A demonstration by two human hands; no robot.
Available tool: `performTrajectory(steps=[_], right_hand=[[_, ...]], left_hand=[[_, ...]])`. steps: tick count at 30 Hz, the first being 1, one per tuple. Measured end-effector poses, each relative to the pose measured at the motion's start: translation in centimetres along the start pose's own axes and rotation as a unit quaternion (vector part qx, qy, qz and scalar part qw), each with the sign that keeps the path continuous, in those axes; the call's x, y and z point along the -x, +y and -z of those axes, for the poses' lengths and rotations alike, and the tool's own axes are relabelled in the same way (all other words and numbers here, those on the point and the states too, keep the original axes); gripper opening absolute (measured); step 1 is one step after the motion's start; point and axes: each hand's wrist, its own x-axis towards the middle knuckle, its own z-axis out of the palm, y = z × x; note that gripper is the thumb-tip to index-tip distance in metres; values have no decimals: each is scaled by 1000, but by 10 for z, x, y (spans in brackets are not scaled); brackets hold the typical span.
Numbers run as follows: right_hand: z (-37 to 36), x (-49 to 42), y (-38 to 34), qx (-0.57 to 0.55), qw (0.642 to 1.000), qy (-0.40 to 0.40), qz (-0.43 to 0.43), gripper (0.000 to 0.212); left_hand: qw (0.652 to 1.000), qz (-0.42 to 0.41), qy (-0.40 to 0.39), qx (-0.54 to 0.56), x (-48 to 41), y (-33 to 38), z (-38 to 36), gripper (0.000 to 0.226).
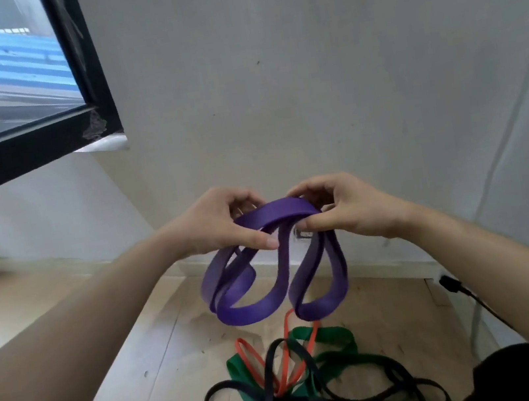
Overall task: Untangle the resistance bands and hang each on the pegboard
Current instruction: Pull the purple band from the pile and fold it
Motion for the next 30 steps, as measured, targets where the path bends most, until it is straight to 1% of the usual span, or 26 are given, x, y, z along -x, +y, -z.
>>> performTrajectory(steps=[2,5,7,9,12,15,17,20,22,23,25,27,30], right_hand=[[2,-1,1,42,999,-16,-9,42],[2,-1,0,71,996,-42,-24,45],[0,-1,-1,80,995,-48,-27,44],[-1,-1,0,78,996,-44,-30,43],[-2,0,2,55,998,-29,-26,39],[-1,3,3,16,1000,-7,-10,35],[0,4,4,-15,1000,21,-3,33],[-1,4,4,-42,998,44,5,31],[-1,4,3,-56,997,58,9,32],[-1,3,3,-59,996,65,13,32],[0,3,1,-58,995,74,22,33],[1,3,-1,-55,994,86,32,34],[4,4,-2,-62,991,115,41,33]], left_hand=[[1000,15,-12,-22,3,-4,6,47],[999,26,-14,-32,5,-7,9,34],[999,34,-15,-13,5,-8,11,30],[998,45,-21,27,5,-11,12,32],[996,53,-38,67,6,-13,9,32],[995,52,-52,66,9,-17,-2,33],[997,35,-37,50,9,-19,-10,34],[1000,9,11,22,8,-18,-17,40],[999,-2,45,21,7,-16,-21,45],[999,-3,47,27,7,-15,-22,48],[999,-3,17,38,6,-16,-25,53],[1000,-12,-11,27,6,-15,-32,53],[999,-21,5,34,4,-12,-41,45]])
